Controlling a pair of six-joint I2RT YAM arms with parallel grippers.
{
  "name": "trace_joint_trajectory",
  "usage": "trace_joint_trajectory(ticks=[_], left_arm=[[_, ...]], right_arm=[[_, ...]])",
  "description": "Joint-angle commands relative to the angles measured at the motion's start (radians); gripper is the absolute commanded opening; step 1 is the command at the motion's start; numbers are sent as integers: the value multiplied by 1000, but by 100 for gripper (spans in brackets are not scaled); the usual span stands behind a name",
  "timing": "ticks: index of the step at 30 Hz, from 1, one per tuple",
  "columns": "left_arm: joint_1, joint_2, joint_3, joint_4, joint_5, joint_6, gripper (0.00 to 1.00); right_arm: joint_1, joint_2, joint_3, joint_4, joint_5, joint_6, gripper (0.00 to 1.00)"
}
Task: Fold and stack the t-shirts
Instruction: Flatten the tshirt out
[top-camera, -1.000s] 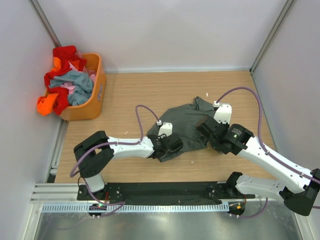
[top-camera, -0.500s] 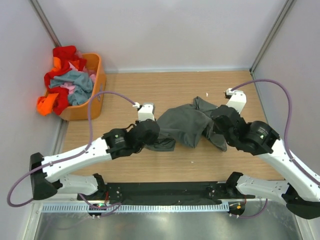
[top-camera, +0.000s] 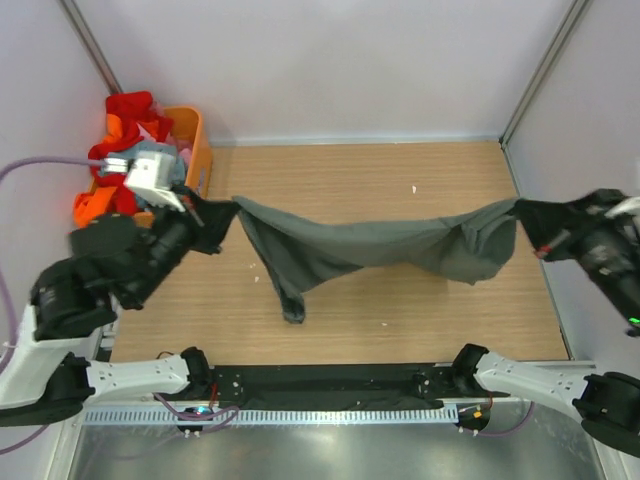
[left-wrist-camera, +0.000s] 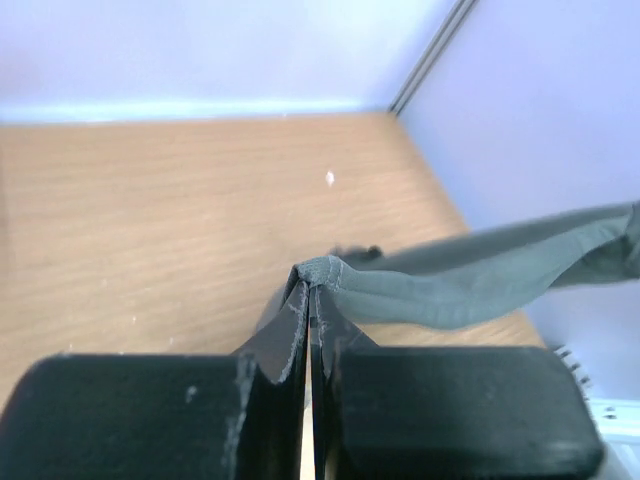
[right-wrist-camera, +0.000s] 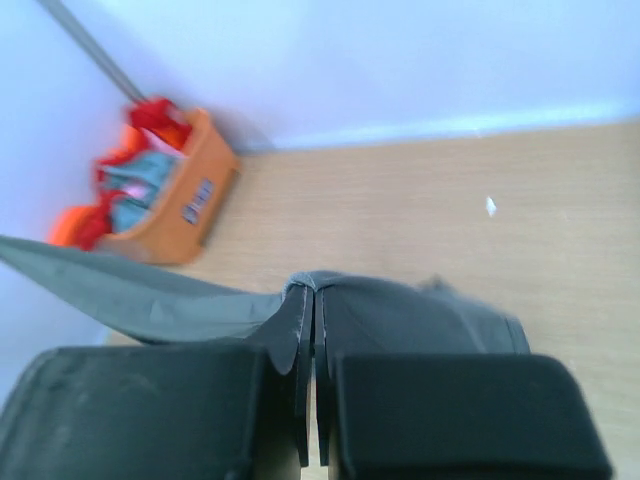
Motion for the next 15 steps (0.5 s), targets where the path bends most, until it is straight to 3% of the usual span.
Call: trace_joint_trajectory(ticks=[1,8,11,15], left_arm=[[1,-14,125,-44,22,162,0],[1,55,474,-78,100,275,0],[1,84,539,-87,98,303,0],[1,136,501,-47,-16,363,0]], right_arm=[[-5,-28,151,58,-170,-147,1],[-8,-60,380,155,-109,-283,1],[-8,-1,452,155,-45,-326,1],[0,111,365,194,125,-408,1]])
